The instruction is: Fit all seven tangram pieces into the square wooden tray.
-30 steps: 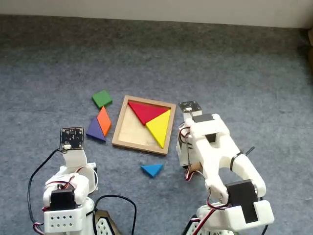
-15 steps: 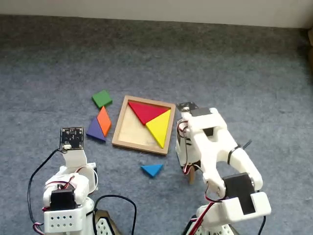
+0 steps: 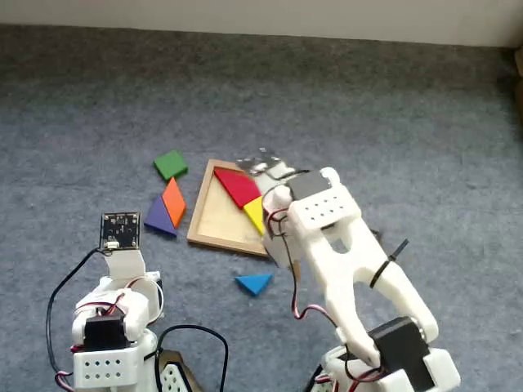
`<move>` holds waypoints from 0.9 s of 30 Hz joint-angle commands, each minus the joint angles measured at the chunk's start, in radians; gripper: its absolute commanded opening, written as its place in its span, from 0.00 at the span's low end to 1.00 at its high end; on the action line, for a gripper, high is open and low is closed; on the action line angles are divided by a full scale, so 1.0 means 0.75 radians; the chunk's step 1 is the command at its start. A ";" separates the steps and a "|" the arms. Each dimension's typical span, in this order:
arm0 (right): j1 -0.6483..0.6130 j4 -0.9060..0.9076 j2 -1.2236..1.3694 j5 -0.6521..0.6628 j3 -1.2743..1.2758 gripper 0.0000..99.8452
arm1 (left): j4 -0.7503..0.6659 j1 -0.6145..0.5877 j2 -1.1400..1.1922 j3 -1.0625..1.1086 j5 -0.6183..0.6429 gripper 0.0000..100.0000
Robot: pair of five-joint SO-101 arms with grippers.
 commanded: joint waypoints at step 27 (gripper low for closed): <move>-0.179 -0.212 0.666 0.479 -0.645 0.03 | 0.006 -0.011 -0.017 0.028 -0.008 0.01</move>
